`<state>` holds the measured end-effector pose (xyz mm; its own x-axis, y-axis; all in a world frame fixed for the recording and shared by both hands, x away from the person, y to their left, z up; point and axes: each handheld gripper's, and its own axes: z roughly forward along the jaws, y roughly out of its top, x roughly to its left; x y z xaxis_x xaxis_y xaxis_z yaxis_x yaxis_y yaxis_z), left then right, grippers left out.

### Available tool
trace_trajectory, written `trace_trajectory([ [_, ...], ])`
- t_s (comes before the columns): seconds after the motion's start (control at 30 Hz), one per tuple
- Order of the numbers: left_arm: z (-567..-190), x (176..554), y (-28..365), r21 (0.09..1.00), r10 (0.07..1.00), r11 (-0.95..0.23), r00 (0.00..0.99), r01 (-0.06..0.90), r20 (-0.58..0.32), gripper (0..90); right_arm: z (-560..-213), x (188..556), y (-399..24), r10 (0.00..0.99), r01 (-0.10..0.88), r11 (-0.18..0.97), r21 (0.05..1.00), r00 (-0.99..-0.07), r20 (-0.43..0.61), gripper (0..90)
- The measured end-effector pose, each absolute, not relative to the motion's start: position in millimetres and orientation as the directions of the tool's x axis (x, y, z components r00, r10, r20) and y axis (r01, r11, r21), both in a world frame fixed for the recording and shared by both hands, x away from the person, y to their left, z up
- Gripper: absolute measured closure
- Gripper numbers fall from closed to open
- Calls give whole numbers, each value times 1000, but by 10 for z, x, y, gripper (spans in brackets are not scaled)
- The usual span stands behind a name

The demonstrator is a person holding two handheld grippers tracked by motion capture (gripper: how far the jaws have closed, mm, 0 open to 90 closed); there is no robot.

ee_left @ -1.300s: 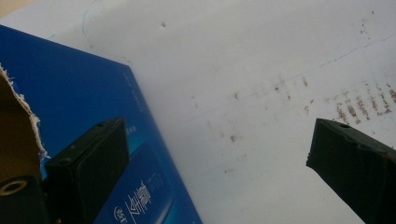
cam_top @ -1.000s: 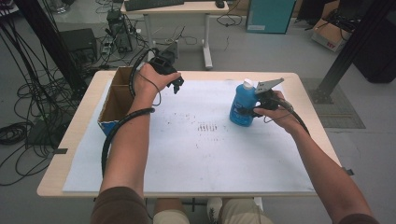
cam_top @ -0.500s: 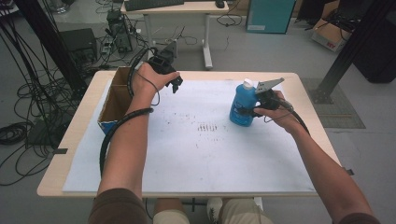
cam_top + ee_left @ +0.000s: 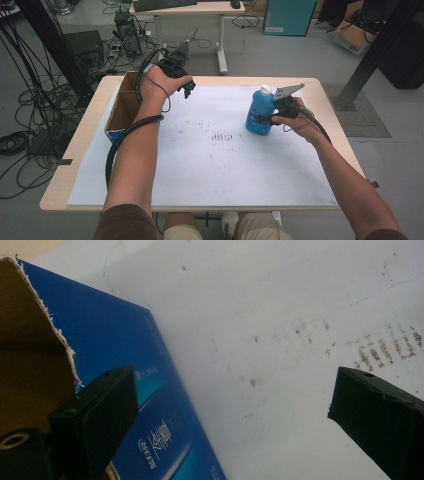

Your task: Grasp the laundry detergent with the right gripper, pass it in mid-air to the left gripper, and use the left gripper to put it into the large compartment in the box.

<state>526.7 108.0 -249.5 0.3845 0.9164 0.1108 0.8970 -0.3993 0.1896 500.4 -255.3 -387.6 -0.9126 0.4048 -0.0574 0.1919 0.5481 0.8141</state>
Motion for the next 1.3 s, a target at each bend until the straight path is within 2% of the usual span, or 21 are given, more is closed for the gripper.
trace_trajectory([
  [1.3,-2454,5322,1035,201,909,-415,399,887,118,58,-3876,5009,-2553,406,192,545,816,-912,-57,434],
])
